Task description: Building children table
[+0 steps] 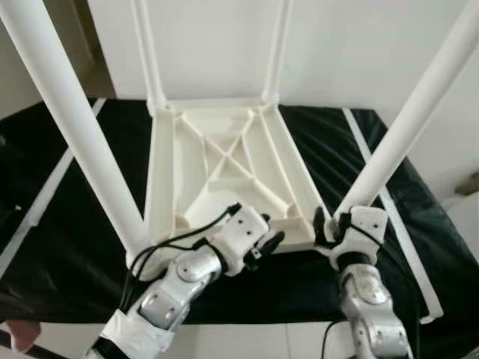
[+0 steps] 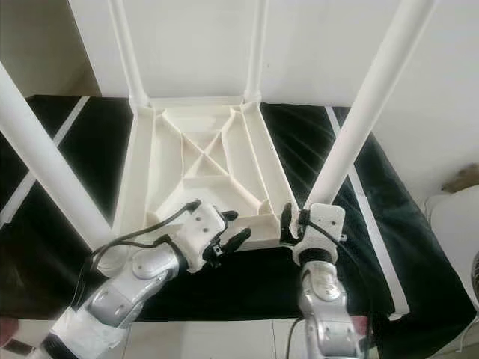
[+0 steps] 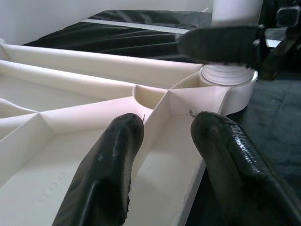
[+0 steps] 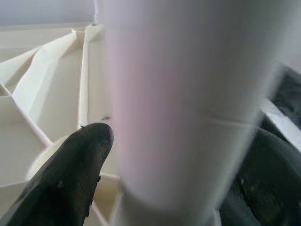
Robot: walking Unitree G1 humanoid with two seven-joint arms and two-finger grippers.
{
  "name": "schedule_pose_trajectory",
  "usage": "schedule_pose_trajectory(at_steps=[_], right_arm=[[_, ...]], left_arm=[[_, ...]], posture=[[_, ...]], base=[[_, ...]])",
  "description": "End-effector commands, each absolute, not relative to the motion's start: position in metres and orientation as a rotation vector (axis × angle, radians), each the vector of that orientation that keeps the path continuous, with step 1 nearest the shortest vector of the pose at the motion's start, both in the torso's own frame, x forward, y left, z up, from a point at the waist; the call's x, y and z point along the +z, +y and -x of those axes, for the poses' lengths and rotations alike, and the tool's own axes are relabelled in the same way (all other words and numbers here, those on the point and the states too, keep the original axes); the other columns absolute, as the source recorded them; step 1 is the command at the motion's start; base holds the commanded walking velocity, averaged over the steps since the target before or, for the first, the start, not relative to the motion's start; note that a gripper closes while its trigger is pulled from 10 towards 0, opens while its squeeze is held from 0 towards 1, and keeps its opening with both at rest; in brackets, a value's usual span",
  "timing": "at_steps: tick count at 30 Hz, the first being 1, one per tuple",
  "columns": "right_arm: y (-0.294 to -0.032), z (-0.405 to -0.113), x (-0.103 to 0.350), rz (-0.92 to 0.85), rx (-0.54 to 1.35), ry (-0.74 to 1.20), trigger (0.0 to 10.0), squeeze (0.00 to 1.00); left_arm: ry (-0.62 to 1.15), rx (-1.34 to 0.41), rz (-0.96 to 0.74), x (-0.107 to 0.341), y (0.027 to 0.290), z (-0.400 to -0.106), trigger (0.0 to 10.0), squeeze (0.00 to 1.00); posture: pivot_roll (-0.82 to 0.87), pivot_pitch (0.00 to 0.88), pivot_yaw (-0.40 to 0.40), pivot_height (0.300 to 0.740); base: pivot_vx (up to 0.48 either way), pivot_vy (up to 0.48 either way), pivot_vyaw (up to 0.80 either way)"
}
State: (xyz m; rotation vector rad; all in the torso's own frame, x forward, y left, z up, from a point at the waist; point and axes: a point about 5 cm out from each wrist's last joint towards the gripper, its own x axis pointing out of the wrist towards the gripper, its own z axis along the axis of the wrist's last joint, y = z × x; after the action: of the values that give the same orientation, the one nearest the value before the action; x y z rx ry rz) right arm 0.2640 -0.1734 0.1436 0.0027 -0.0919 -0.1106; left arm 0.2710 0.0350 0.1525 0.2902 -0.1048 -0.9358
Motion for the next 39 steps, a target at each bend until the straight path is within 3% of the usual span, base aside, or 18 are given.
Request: schedule_pose_trajectory(at_steps=[1, 4, 5, 6, 9, 10, 11, 18, 28, 29, 30, 39], right_arm=[[-0.177, -0.262, 0.141, -0.004, -0.075, -0.093, 10.0, 0.0], [-0.184, -0.261, 0.141, 0.019, -0.013, -0.101, 10.0, 0.0], [-0.186, -0.261, 0.142, 0.025, 0.008, -0.102, 8.9, 0.0], [-0.189, -0.261, 0.142, 0.031, 0.035, -0.102, 6.4, 0.0], [-0.192, -0.261, 0.142, 0.034, 0.054, -0.103, 6.4, 0.0], [-0.196, -0.262, 0.143, 0.05, 0.079, -0.106, 4.4, 0.0], [-0.199, -0.264, 0.143, 0.072, 0.113, -0.107, 0.0, 0.0], [-0.205, -0.273, 0.137, 0.123, 0.249, -0.072, 0.0, 0.0], [-0.2, -0.271, 0.129, 0.094, 0.262, -0.042, 0.0, 0.0], [-0.198, -0.27, 0.129, 0.081, 0.254, -0.04, 4.6, 0.0], [-0.197, -0.269, 0.13, 0.069, 0.247, -0.042, 10.0, 0.0], [-0.176, -0.261, 0.133, -0.013, 0.072, -0.085, 10.0, 0.0]], left_arm=[[-0.106, -1.075, -0.306, 0.153, 0.03, -0.263, 10.0, 0.0], [-0.105, -1.077, -0.307, 0.153, 0.03, -0.263, 10.0, 0.0], [-0.105, -1.078, -0.307, 0.153, 0.03, -0.263, 10.0, 0.0], [-0.105, -1.08, -0.307, 0.153, 0.031, -0.263, 10.0, 0.0], [-0.105, -1.081, -0.308, 0.153, 0.031, -0.263, 10.0, 0.0], [-0.105, -1.082, -0.308, 0.153, 0.031, -0.263, 10.0, 0.0], [-0.106, -1.084, -0.308, 0.154, 0.031, -0.263, 10.0, 0.0], [-0.109, -1.093, -0.313, 0.156, 0.03, -0.265, 10.0, 0.0], [-0.106, -1.082, -0.317, 0.157, 0.034, -0.266, 10.0, 0.0], [-0.106, -1.081, -0.317, 0.157, 0.034, -0.266, 10.0, 0.0], [-0.106, -1.081, -0.317, 0.157, 0.034, -0.265, 10.0, 0.0], [-0.108, -1.08, -0.315, 0.158, 0.034, -0.266, 10.0, 0.0]], posture=[[-0.12, 0.07, -0.03, 0.74], [-0.13, 0.072, -0.026, 0.74], [-0.13, 0.072, -0.025, 0.74], [-0.13, 0.073, -0.022, 0.74], [-0.13, 0.073, -0.02, 0.74], [-0.13, 0.074, -0.017, 0.74], [-0.13, 0.076, -0.012, 0.74], [-0.13, 0.08, -0.002, 0.74], [-0.12, 0.085, -0.003, 0.74], [-0.12, 0.086, -0.003, 0.74], [-0.12, 0.086, -0.003, 0.74], [-0.12, 0.09, 0.003, 0.74]], base=[[0.0, 0.0, 0.0], [0.0, 0.0, 0.0], [0.0, 0.0, 0.0], [0.0, 0.0, 0.0], [0.0, 0.0, 0.0], [0.0, 0.0, 0.0], [0.0, 0.0, 0.0], [0.0, 0.0, 0.0], [0.0, 0.0, 0.0], [0.0, 0.0, 0.0], [0.0, 0.0, 0.0], [0.0, 0.0, 0.0]])
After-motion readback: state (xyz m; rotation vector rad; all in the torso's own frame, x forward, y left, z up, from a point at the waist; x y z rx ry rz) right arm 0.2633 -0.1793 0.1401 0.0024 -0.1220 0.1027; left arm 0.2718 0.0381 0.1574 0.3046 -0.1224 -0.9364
